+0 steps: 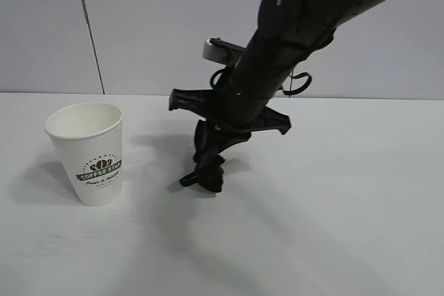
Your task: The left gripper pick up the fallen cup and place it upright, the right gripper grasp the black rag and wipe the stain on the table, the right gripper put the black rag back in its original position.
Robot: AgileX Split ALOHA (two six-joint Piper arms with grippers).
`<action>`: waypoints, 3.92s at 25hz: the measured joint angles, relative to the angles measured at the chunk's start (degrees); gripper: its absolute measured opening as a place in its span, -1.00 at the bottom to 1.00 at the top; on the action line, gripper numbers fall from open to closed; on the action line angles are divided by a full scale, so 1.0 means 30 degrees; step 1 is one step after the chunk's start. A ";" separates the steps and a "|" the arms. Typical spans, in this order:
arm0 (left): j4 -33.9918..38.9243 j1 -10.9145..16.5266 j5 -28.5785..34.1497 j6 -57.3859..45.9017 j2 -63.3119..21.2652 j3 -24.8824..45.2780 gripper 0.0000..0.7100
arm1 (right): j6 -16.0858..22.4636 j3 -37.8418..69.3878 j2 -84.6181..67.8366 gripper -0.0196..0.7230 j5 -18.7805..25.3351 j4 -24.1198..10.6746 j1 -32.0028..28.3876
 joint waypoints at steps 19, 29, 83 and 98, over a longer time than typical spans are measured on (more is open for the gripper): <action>0.0000 0.0000 0.0000 0.0000 0.0000 0.0000 0.70 | 0.0559 -0.0122 0.0751 -0.73 0.0896 0.0540 -0.1492; 0.0000 0.0000 0.0000 -0.0017 0.0000 0.0000 0.70 | 0.0559 -0.0063 -0.0857 -0.73 0.5471 -0.2214 -0.2607; 0.0000 0.0000 0.0000 -0.0017 0.0000 0.0000 0.70 | -0.0088 -0.0005 -2.5278 0.67 1.3755 -0.5133 -0.2683; 0.0000 0.0000 0.0000 -0.0040 0.0000 0.0000 0.70 | -0.0088 0.5880 -3.4504 0.67 1.6136 -0.6109 -0.2683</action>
